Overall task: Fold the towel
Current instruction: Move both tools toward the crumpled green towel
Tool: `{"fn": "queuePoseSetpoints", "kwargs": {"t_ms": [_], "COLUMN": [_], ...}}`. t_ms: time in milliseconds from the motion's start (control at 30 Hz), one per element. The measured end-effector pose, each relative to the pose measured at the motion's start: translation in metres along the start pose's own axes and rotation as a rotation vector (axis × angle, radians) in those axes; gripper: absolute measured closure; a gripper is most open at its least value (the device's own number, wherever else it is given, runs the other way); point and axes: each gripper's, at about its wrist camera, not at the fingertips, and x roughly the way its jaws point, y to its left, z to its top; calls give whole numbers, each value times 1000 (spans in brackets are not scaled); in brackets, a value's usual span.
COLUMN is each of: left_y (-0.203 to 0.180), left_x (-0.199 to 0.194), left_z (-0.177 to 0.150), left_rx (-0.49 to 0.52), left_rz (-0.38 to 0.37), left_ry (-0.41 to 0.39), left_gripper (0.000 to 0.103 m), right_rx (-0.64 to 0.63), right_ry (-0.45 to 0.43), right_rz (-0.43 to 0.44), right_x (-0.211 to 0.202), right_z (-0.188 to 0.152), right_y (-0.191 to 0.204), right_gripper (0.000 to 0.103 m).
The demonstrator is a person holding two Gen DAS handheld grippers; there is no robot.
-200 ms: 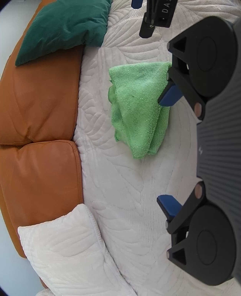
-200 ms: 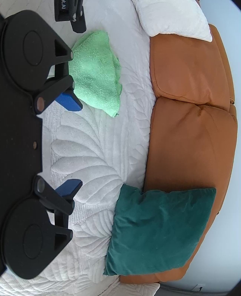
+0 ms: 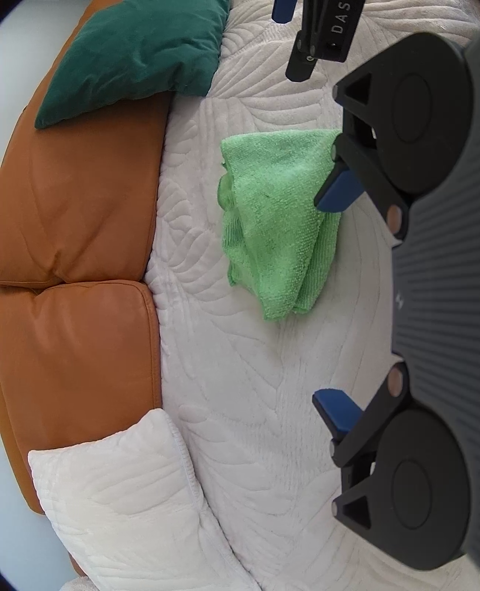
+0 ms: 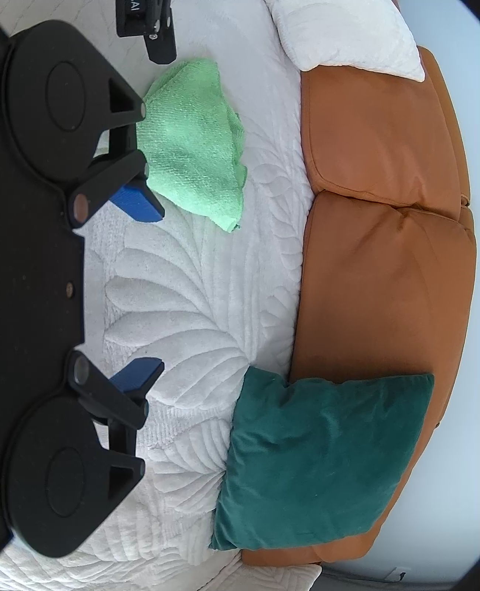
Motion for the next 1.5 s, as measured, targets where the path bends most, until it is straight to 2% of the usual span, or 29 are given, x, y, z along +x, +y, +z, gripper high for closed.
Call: {"fn": "queuePoseSetpoints", "kwargs": {"t_ms": [133,533,900,967,1033,1100,1200,1267,1367,1433,1500], "left_y": [14,9,12,14,23,34,46,52,60,65,64], "left_x": [2,2,-3,-7,-23,-39,-53,-52,-37,-23,-19], "left_z": [5,5,4,5,10,15,24,30,41,45,42], "left_rx": [-32,2,6,28,86,169,330,441,464,459,467], "left_rz": [-20,10,-3,-26,-111,-202,-281,-306,-322,-370,-403], "left_ry": [9,-10,-23,-27,-86,-166,-222,-215,-143,-65,-56], "left_gripper": [0,0,0,0,0,0,0,0,0,0,1], "right_rx": [8,8,25,30,35,40,40,39,37,36,35], "right_ry": [-1,10,-22,-29,-37,-44,-49,-52,-57,-60,-63], "right_rz": [4,8,6,6,6,6,8,9,11,13,14], "right_x": [0,3,-4,-6,-8,-10,-10,-10,-10,-10,-10], "right_z": [-2,0,2,3,4,5,6,7,8,9,10], "right_y": [3,4,-3,-6,-8,-11,-12,-13,-14,-15,-16], "right_gripper": [21,21,21,21,21,21,21,21,21,21,21]}}
